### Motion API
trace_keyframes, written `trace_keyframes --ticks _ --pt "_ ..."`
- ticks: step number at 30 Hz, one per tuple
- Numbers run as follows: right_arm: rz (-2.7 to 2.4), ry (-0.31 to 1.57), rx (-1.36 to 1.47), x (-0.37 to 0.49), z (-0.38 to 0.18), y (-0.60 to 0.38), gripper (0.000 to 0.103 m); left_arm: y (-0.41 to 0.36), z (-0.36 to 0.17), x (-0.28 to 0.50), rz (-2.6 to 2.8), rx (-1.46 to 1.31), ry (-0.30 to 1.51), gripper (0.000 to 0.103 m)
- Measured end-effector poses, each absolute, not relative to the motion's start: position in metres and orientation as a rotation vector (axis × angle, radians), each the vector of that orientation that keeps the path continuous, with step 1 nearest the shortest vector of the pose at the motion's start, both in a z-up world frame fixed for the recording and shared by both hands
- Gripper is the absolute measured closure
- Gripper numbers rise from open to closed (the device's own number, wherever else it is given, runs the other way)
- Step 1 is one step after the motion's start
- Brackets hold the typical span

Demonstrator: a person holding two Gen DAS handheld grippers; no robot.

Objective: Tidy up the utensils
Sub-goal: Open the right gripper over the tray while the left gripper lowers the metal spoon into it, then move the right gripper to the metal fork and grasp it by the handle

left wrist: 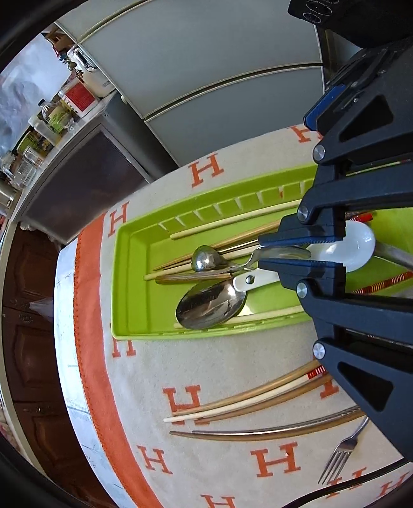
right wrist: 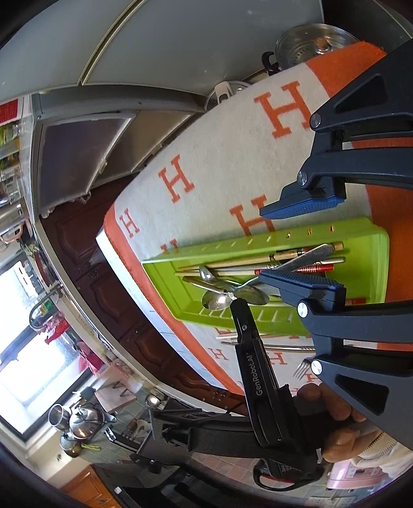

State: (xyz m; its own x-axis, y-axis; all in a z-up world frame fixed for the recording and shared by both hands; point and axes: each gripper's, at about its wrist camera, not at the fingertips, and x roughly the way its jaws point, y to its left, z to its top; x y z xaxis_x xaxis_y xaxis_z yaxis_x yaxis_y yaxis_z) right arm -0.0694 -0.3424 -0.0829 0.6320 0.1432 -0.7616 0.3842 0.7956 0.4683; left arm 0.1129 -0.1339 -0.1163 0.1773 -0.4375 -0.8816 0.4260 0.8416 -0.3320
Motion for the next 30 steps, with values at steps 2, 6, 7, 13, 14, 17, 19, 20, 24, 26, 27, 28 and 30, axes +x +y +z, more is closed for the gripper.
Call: trace_keyframes --ticks 2,6,7,13,14,17,19,20,24,26,27,28,30 --pt "-0.161 0.892 0.665 -0.070 -0.084 -0.344 0.069 -0.131 -0.113 0.111 -0.623 -0.007 1.248 0.089" --pt "-0.170 0.893 0.676 -0.069 -0.087 -0.346 0.069 -0.122 -0.101 0.098 -0.628 0.010 1.225 0.082" --pt "-0.171 0.893 0.676 -0.068 -0.087 -0.346 0.069 -0.118 -0.098 0.094 -0.626 0.014 1.222 0.081" --pt "-0.154 0.890 0.655 -0.067 -0.082 -0.334 0.069 -0.079 -0.082 0.075 -0.579 0.024 1.191 0.065" --pt "-0.147 0.891 0.649 -0.066 -0.081 -0.330 0.069 -0.067 -0.078 0.072 -0.556 0.024 1.175 0.062" --pt "-0.113 0.889 0.629 -0.062 -0.077 -0.318 0.069 -0.030 -0.070 0.065 -0.470 0.009 1.136 0.060" --pt "-0.074 0.888 0.614 -0.057 -0.074 -0.306 0.069 0.003 -0.069 0.062 -0.399 -0.022 1.132 0.060" --pt "-0.056 0.889 0.605 -0.055 -0.072 -0.300 0.069 0.014 -0.071 0.062 -0.378 -0.035 1.136 0.060" --pt "0.031 0.898 0.539 -0.040 -0.064 -0.266 0.069 0.067 -0.081 0.060 -0.268 -0.103 1.155 0.060" --pt "0.087 0.907 0.491 -0.032 -0.058 -0.244 0.069 0.085 -0.090 0.058 -0.235 -0.135 1.169 0.060" --pt "0.114 0.911 0.463 -0.028 -0.056 -0.233 0.069 0.091 -0.093 0.059 -0.225 -0.147 1.175 0.061" --pt "0.142 0.915 0.434 -0.023 -0.055 -0.221 0.069 0.098 -0.097 0.058 -0.215 -0.160 1.179 0.062" --pt "0.198 0.927 0.379 -0.017 -0.050 -0.195 0.069 0.105 -0.103 0.055 -0.210 -0.168 1.184 0.062"
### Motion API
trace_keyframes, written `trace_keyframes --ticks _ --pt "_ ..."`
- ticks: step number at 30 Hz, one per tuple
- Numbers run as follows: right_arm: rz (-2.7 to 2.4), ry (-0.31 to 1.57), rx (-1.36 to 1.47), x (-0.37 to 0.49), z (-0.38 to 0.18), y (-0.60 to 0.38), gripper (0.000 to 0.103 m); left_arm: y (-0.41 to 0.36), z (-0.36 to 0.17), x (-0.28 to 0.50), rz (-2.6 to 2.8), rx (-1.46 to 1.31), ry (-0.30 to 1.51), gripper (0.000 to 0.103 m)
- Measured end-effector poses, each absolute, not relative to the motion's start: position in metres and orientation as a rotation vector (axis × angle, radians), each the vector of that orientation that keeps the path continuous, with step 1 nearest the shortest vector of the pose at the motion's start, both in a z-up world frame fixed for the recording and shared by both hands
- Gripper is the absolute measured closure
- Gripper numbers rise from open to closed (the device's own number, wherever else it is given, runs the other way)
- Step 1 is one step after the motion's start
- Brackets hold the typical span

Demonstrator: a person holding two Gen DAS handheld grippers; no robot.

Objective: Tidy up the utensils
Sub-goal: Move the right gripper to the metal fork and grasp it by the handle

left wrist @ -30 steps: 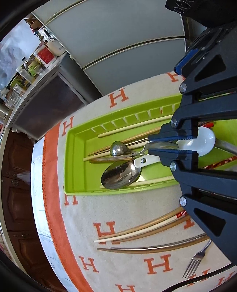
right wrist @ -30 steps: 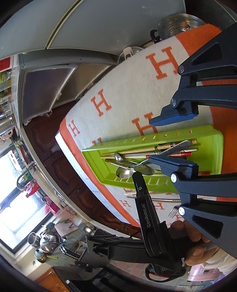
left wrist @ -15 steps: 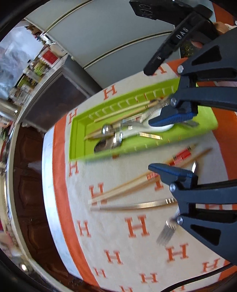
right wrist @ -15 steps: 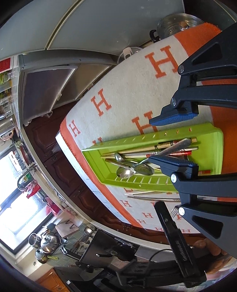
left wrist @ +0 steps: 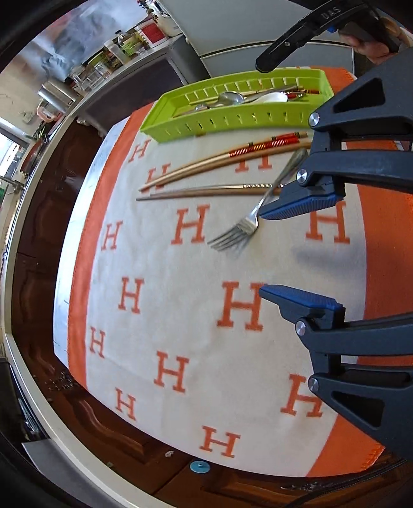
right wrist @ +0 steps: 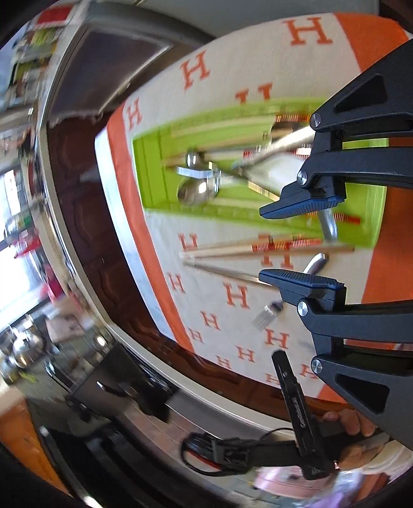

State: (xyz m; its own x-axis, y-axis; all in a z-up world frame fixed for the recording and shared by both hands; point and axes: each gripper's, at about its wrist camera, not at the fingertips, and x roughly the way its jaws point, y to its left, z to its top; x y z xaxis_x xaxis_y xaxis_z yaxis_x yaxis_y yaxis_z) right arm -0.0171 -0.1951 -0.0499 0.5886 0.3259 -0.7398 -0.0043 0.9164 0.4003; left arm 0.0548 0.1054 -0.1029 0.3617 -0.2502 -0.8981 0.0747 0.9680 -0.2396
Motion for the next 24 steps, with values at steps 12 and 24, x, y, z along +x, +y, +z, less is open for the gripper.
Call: trace_keyframes --ticks 12,24 --pt "0.363 1.022 -0.016 0.020 -0.084 -0.068 0.078 0.131 -0.133 0.053 -0.226 -0.239 1.204 0.062" --pt "0.387 1.071 -0.344 0.036 -0.120 -0.026 0.086 0.163 -0.150 0.054 -0.245 -0.334 1.215 0.062"
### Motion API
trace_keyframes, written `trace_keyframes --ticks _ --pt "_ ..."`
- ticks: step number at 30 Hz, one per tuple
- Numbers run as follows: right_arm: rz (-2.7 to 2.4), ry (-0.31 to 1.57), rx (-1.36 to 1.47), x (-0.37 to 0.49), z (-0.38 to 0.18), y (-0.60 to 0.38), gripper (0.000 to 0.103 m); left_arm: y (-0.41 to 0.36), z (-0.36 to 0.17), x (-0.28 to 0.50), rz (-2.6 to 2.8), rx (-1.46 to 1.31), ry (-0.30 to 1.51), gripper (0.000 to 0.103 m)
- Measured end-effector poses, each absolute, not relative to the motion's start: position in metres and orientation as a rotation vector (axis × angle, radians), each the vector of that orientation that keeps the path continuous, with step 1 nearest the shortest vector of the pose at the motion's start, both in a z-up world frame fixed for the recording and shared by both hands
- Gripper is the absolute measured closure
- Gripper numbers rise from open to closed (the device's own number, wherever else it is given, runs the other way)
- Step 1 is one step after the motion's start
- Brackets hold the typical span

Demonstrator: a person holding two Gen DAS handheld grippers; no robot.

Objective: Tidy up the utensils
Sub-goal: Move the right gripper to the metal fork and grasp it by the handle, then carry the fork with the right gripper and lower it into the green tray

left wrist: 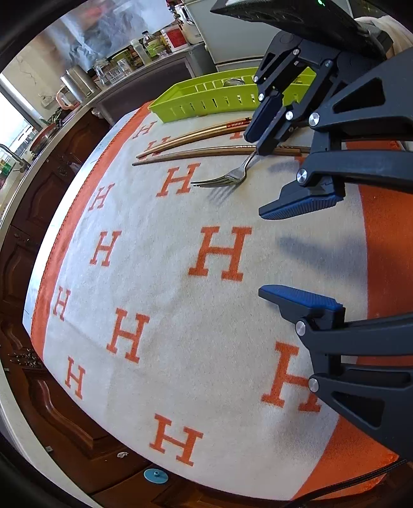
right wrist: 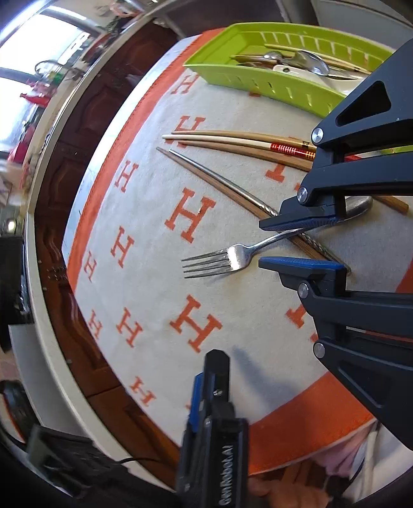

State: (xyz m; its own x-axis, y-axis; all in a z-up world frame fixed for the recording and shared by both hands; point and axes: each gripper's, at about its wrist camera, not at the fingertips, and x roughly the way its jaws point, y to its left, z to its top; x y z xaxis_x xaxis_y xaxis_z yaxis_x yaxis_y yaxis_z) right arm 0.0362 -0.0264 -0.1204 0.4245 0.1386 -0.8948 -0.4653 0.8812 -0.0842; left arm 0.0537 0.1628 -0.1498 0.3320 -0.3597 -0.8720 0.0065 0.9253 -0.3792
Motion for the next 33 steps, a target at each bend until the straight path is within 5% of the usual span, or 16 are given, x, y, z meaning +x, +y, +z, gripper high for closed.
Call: trace_keyframes --ticks 12,15,33 --pt "0.464 1.177 -0.315 0.067 -0.140 -0.024 0.091 0.172 -0.157 0.054 -0.267 -0.372 1.219 0.062" --pt "0.453 1.197 -0.299 0.072 -0.139 -0.026 0.099 0.172 -0.157 0.054 -0.267 -0.373 1.220 0.062" --pt "0.383 1.132 0.234 0.042 -0.097 -0.102 0.099 0.133 -0.147 0.057 -0.309 -0.276 1.228 0.062"
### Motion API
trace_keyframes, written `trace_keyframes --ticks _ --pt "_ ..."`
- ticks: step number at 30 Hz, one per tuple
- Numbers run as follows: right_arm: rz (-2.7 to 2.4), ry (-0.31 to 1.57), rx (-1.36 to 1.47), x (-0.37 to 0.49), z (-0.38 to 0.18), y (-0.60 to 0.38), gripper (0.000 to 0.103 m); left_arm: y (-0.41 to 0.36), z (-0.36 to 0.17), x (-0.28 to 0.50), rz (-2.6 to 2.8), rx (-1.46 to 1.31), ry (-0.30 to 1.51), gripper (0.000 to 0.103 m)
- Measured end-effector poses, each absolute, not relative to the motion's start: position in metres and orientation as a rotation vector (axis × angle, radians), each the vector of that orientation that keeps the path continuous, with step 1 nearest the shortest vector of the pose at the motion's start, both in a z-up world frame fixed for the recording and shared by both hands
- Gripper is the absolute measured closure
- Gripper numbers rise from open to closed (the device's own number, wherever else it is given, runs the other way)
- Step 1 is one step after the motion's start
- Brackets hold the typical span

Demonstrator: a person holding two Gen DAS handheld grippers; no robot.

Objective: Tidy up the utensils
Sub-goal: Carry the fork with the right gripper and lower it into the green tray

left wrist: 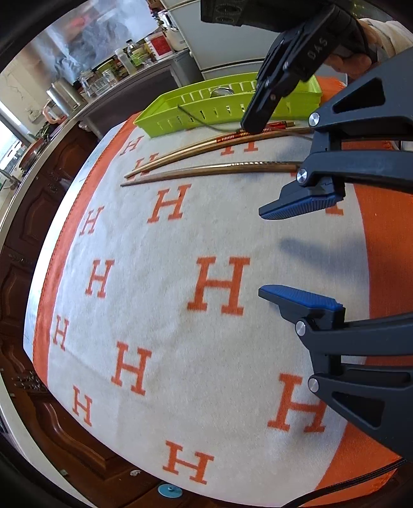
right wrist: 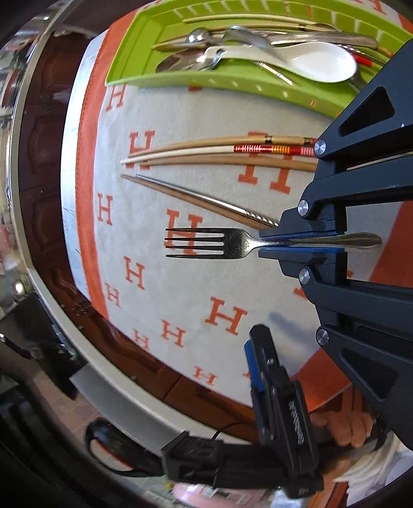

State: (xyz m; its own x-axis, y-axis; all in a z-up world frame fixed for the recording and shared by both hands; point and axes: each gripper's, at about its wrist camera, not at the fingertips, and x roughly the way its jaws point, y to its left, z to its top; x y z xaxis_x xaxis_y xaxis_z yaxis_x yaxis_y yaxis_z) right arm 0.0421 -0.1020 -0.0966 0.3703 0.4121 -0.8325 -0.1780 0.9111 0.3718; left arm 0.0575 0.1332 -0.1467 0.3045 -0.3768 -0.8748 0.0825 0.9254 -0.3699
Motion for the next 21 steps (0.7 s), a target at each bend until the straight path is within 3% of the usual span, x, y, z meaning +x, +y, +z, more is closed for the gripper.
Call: trace_keyframes --ticks 14,21 --pt "0.315 0.924 0.526 -0.017 -0.026 -0.212 0.099 0.058 -0.137 0.091 -0.388 -0.167 1.235 0.062" --pt "0.097 0.887 0.528 -0.025 -0.010 -0.278 0.099 0.030 -0.142 0.115 -0.362 -0.101 1.253 0.073"
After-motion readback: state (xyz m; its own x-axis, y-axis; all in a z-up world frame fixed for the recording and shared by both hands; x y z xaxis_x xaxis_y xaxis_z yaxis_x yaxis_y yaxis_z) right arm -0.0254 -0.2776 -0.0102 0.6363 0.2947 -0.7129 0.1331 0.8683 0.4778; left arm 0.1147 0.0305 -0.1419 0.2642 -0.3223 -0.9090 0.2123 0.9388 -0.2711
